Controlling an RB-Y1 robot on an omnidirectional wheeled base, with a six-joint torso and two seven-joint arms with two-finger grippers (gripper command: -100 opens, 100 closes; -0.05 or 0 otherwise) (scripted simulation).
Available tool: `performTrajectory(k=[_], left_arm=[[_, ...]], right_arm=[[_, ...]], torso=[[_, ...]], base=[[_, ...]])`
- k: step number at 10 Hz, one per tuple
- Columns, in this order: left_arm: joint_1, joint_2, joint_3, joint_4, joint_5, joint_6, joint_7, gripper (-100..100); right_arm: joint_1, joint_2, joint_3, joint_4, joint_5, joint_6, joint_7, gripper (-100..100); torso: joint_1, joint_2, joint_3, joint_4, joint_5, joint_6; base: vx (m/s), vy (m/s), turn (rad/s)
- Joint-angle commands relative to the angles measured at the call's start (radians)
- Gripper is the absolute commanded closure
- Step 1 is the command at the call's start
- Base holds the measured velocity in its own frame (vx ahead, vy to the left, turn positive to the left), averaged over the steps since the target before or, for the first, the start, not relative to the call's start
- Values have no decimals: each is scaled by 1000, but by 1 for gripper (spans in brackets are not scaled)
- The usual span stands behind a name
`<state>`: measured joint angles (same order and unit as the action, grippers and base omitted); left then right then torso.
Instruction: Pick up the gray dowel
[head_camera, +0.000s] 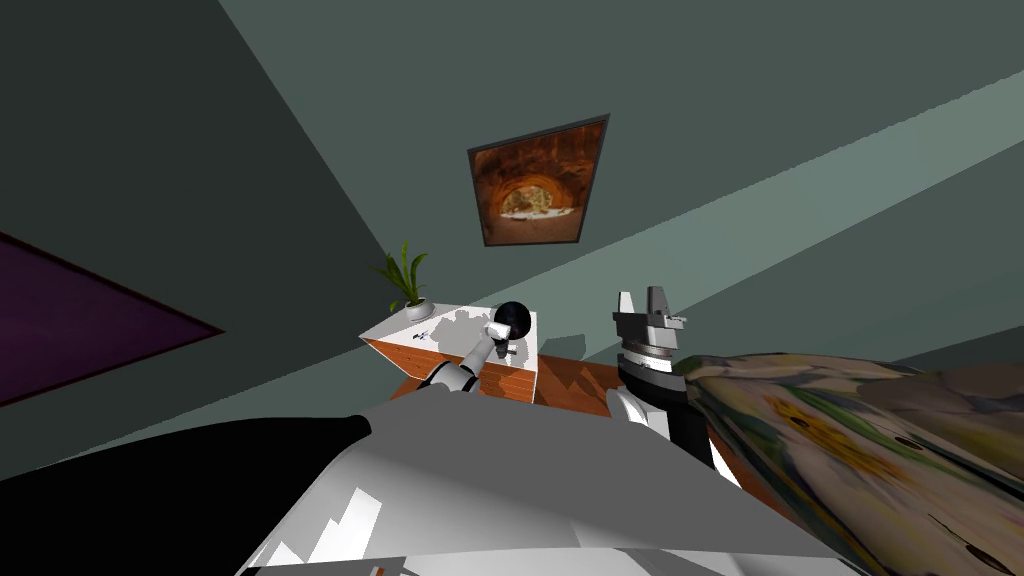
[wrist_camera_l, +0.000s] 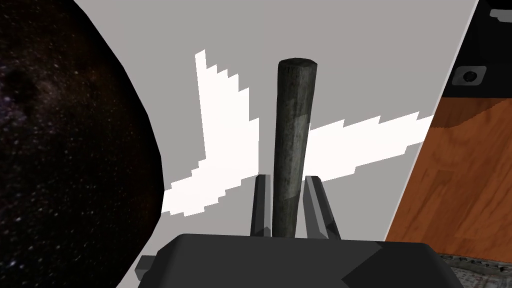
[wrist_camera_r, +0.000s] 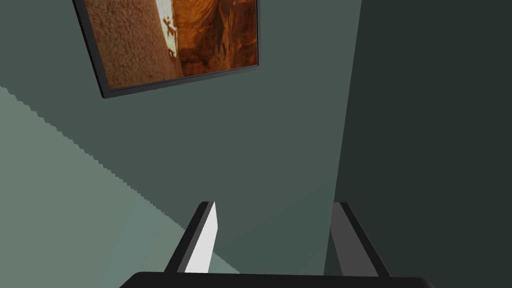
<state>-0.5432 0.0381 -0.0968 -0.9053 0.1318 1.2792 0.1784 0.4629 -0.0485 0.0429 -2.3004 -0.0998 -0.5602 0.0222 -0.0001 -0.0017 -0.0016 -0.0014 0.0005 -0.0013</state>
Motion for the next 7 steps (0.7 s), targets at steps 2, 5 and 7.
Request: performTrajectory(k=[2,5,7], left_arm=[[0,0,0,0,0,0,0,0],[-23,3,-3,-37,6,58,11,100],[-27,1,-2,-19,5,43,10,0]], right_arm=[[0,0,0,0,0,0,0,0],[0,0,0,0,0,0,0,0],[0,0,0,0,0,0,0,0]], torso=[[0,0,0,0,0,0],[0,0,0,0,0,0],[0,1,0,0,0,0]], base=[[0,0,0],[-8,1,10],[-4,1,0]])
